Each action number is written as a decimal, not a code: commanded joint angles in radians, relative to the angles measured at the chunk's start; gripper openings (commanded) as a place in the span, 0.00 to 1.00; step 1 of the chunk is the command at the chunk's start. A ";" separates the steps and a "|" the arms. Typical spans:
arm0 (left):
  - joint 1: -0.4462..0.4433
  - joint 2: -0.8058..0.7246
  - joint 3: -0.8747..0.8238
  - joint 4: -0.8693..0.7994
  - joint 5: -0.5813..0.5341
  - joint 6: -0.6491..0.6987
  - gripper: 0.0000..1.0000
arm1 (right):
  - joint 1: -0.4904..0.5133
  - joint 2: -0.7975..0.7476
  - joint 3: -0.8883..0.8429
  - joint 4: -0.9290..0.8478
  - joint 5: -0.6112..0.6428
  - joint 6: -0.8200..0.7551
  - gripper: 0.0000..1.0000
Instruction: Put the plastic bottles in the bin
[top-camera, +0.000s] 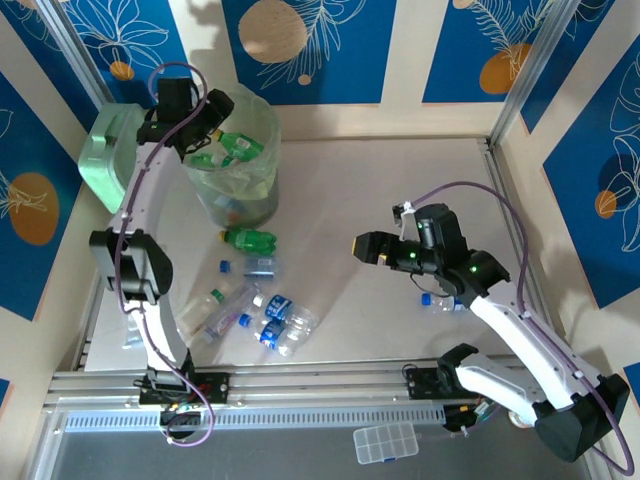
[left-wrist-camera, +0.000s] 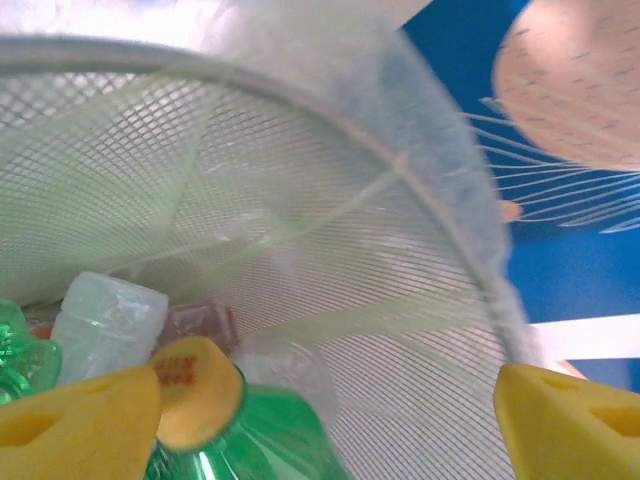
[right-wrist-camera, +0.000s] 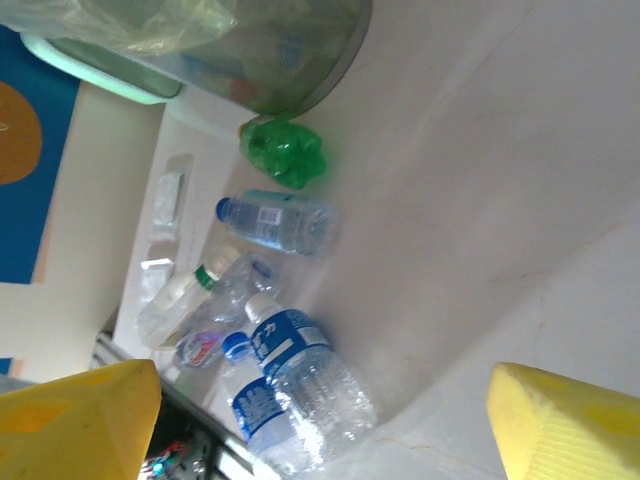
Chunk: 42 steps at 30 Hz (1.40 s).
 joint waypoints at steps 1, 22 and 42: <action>-0.011 -0.147 -0.016 -0.004 0.046 0.035 0.86 | 0.006 0.005 0.079 -0.175 0.180 -0.056 0.92; -0.627 -0.572 -0.676 0.090 0.029 0.383 0.99 | -0.429 0.018 0.018 -0.546 0.479 0.508 0.95; -0.640 -0.636 -0.843 0.109 0.038 0.514 0.99 | -0.720 0.344 -0.205 -0.135 0.346 0.555 0.91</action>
